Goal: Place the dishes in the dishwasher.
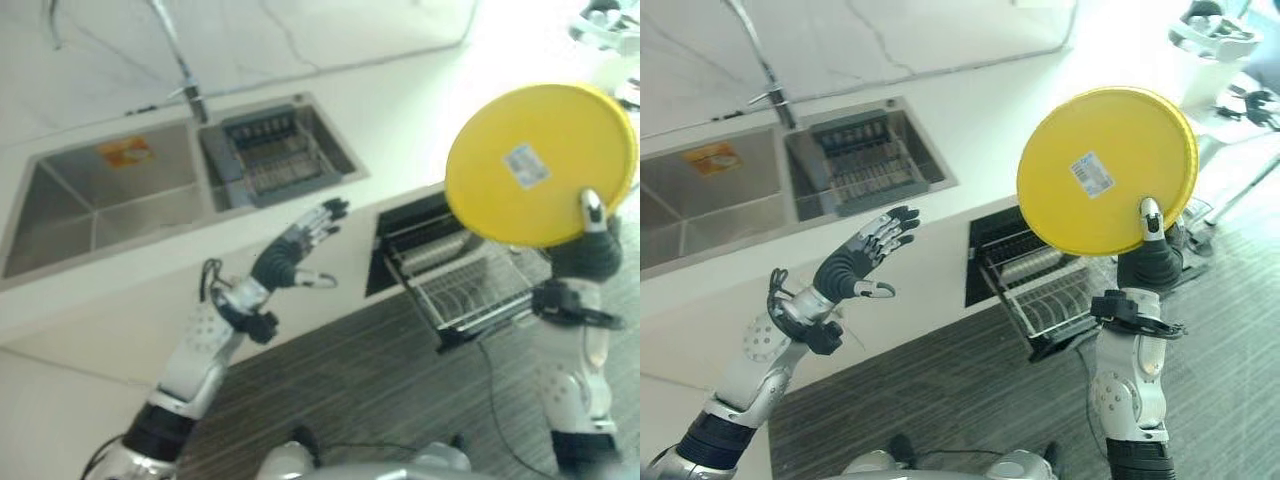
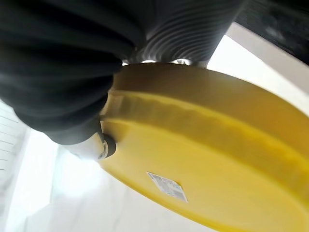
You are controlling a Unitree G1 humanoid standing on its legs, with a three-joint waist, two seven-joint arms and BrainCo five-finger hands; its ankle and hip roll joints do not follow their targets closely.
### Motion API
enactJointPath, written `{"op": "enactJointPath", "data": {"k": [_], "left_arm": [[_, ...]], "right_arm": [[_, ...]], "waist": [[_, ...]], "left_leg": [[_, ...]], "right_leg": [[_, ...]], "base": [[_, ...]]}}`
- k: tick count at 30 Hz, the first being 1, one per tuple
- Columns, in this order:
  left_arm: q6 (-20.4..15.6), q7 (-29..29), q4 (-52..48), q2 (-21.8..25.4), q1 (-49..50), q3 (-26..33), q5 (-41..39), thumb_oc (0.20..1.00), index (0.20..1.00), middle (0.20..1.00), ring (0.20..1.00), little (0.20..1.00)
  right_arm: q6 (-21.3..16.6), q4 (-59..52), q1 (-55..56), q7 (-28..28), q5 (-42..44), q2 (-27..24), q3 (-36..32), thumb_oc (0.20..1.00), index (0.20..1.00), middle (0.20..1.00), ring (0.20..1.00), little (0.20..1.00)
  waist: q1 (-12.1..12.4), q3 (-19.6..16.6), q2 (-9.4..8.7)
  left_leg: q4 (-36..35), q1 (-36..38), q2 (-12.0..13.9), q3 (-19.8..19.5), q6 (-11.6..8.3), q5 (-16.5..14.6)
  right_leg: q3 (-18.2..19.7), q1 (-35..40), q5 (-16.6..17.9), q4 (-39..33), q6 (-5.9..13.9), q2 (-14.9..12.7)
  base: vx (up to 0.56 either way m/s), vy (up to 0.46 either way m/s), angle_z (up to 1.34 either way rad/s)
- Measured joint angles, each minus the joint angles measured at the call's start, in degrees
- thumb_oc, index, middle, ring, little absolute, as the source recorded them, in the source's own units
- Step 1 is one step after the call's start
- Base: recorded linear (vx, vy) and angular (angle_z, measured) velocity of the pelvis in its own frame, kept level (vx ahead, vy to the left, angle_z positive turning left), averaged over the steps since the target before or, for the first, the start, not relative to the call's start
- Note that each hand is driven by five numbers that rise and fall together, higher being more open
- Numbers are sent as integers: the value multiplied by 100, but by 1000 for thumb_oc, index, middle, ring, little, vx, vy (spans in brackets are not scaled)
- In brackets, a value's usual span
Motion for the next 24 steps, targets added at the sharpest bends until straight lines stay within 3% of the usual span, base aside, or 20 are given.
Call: {"op": "enactJointPath", "data": {"k": [1,2,3,4,6,8,9,11,12,13,14,15,16,17,18,19,24], "left_arm": [[37,19,164,-256,253,94,32,1000,1000,1000,1000,1000],[60,-25,50,-342,506,95,65,1000,1000,1000,1000,1000],[82,-89,48,-555,545,94,120,1000,1000,1000,1000,1000],[81,-126,39,-772,512,95,122,1000,1000,1000,1000,1000],[77,-129,53,-935,370,89,121,1000,1000,1000,1000,1000],[40,64,96,-1040,349,78,112,1000,1000,1000,1000,1000],[27,176,112,-1019,345,23,111,1000,1000,1000,1000,1000],[-9,331,154,-1060,437,-73,110,1000,1000,1000,1000,1000],[-12,347,156,-1052,538,-69,114,1000,1000,1000,1000,1000],[-20,336,182,-1008,635,-88,147,1000,1000,1000,1000,1000],[-25,332,208,-978,792,-86,157,1000,1000,1000,1000,1000],[-27,336,176,-891,1051,-19,155,1000,1000,1000,1000,1000],[-34,338,117,-870,1305,126,154,1000,1000,1000,1000,1000],[-78,339,130,-894,1525,277,152,1000,1000,1000,1000,1000],[-90,365,268,-970,1703,396,152,1000,1000,1000,1000,1000],[-92,443,436,-997,1686,374,151,1000,1000,1000,1000,1000],[-355,1020,1071,-1058,1625,211,156,1000,1000,1000,1000,1000]], "right_arm": [[-28,175,65,-12,-1,-25,-76,200,200,200,200,200],[-42,221,79,-127,-8,-96,-187,200,200,200,200,200],[-129,242,168,-246,-51,-177,-371,200,200,200,200,200],[-180,267,232,-347,-50,-273,-536,200,200,200,200,200],[-410,276,184,-443,-104,-455,-615,200,200,200,200,200],[-394,316,-103,-436,-111,-836,-286,200,200,200,200,200],[-361,337,-259,-380,-118,-931,-30,200,200,200,200,200],[-289,259,-165,-169,-128,-839,223,200,200,200,200,200],[-208,141,6,-106,-149,-801,217,200,200,200,200,200],[-183,39,336,-32,-155,-726,83,200,200,200,200,200],[-172,35,571,-57,-141,-662,-61,200,200,200,200,200],[-135,49,591,-82,-104,-673,-46,200,200,200,200,200],[-135,10,584,-68,-104,-653,-13,200,200,200,200,200],[-133,14,584,-55,-111,-551,28,200,200,200,200,200],[-177,-16,733,-126,-180,-296,49,200,200,200,200,200],[-219,-13,975,-219,-234,-81,86,200,200,200,200,200],[-239,58,992,-275,-488,-94,211,200,200,200,200,200]], "waist": [[-37,-80,173],[4,-126,450],[-25,-98,725],[-53,-77,914],[-223,-69,1096],[-327,-42,1132],[-360,-39,1127],[-259,-31,1065],[-179,-10,1009],[-130,5,860],[-94,46,686],[-31,30,675],[-11,18,763],[-4,-8,829],[-31,-79,1022],[-29,-189,1188],[44,-166,849]], "left_leg": [[-122,41,235,-479,-248,65],[-208,51,431,-947,-419,-53],[-195,-36,746,-1177,-387,67],[-107,-65,892,-1226,-357,133],[174,-227,1082,-1186,-394,259],[415,-348,1212,-917,-238,378],[408,-344,1261,-772,-53,527],[742,-557,1378,-769,210,857],[1025,-825,1417,-844,146,1162],[1310,-1207,1403,-770,87,1686],[1493,-1320,1111,-747,-30,1397],[1432,-1206,430,-939,-95,564],[1355,-1103,-160,-1062,49,151],[997,-909,-586,-1117,233,-47],[349,-600,-765,-798,400,-120],[-285,-279,-659,-700,804,-168],[-270,-294,-718,-918,804,-151]], "right_leg": [[-118,-60,-351,117,166,366],[-85,-208,-322,179,55,725],[-118,-220,-396,176,-140,1149],[-119,-230,-390,196,-290,1396],[-143,-261,-457,194,-409,1574],[-85,-352,-530,201,-457,1687],[-89,-352,-562,206,-519,1755],[-77,-512,-782,437,-715,1811],[-91,-583,-857,606,-781,1814],[-229,-546,-942,457,-925,1771],[-263,-416,-874,228,-1028,1683],[-207,-334,-821,29,-984,1650],[-163,-290,-776,-97,-933,1687],[-115,-267,-743,-97,-919,1723],[-235,-103,-711,-137,-867,1951],[-422,-29,-835,-80,-931,2193],[-434,47,-885,-36,-952,2133]], "base": [[-22,-659,-44],[-54,-620,-42],[-86,-526,-55],[-100,-642,-17],[-62,-622,-13],[13,-542,-21],[61,-572,-14],[56,-515,0],[72,-402,36],[118,-232,64],[175,-200,48],[190,-134,1],[170,-94,-36],[130,-37,-20],[101,9,27],[115,56,51],[92,133,33]]}}
